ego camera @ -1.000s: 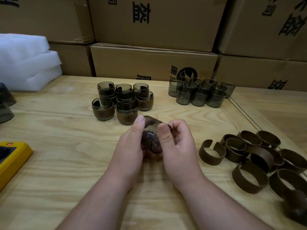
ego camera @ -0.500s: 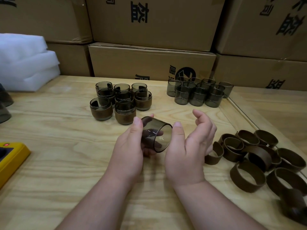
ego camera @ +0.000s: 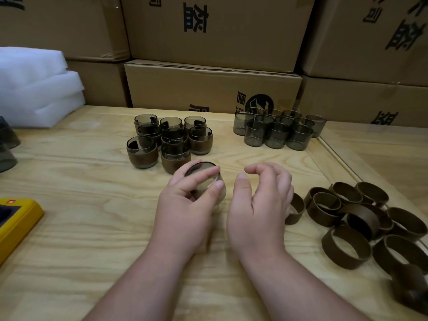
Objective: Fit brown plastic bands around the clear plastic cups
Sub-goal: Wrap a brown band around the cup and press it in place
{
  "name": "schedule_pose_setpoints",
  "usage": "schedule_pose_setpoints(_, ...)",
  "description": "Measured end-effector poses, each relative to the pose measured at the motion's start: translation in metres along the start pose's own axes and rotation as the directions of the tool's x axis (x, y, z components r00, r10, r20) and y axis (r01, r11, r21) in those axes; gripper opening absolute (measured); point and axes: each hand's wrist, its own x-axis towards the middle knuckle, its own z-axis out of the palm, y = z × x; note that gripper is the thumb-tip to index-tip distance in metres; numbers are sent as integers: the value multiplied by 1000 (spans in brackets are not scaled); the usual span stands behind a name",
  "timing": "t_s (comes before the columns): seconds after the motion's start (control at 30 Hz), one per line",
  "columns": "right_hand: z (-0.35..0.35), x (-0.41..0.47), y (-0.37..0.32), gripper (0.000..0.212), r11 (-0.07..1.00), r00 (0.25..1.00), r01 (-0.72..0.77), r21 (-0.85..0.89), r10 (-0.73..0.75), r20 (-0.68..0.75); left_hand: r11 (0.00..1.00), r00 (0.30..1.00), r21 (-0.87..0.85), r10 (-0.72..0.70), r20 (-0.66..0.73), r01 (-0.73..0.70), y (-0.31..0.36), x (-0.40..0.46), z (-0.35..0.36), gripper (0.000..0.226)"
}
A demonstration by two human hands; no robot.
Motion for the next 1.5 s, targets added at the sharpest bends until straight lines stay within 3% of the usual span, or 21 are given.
schedule_pose_setpoints(0.27, 1, 0, -2, 17, 991, 993, -28, -134, 43, 108, 978, 983, 199, -87, 160, 54, 3, -1, 1, 39)
schedule_pose_setpoints(0.43, -1, -3, -5, 42, 980, 998, 17, -198, -4, 64, 990, 986, 84, -125, 114, 116, -1, 0, 1, 53)
schedule_pose_setpoints(0.53, -1, -2, -7, 55, 966, 994, 10, -257, 19, 111, 995, 992, 14, -104, 66, 104, -2, 0, 3, 53)
schedule_pose_setpoints(0.7, -1, -3, -8, 41, 986, 983, 54, -160, -25, 180, 982, 990, -128, -139, -18, 136, -5, 2, 3, 40)
schedule_pose_setpoints(0.8, 0, -2, -7, 28, 961, 984, 53, -273, -5, 176, 966, 984, -205, -170, -55, 156, -6, 5, 4, 36)
schedule_pose_setpoints(1.0, 1, 2, -5, 56, 913, 992, -39, -407, 86, 97, 958, 977, -223, -200, -70, 180, -7, 5, 3, 30)
schedule_pose_setpoints(1.13, 0, 5, 1, 58, 944, 959, -44, -327, 132, 251, 947, 972, -255, -220, -81, 194, -3, 6, 3, 27)
schedule_pose_setpoints(1.33, -2, 7, 3, 65, 891, 956, -74, -448, 191, 223, 941, 967, -265, -240, -88, 210, -3, 6, 3, 26)
schedule_pose_setpoints(1.4, -1, 9, 6, 61, 926, 961, -73, -370, 164, 221, 939, 968, -272, -238, -78, 209, -4, 6, 2, 27)
schedule_pose_setpoints(1.5, 0, 8, 7, 50, 995, 992, -35, -95, 46, 121, 935, 970, -277, -239, -34, 221, -4, 6, 1, 31)
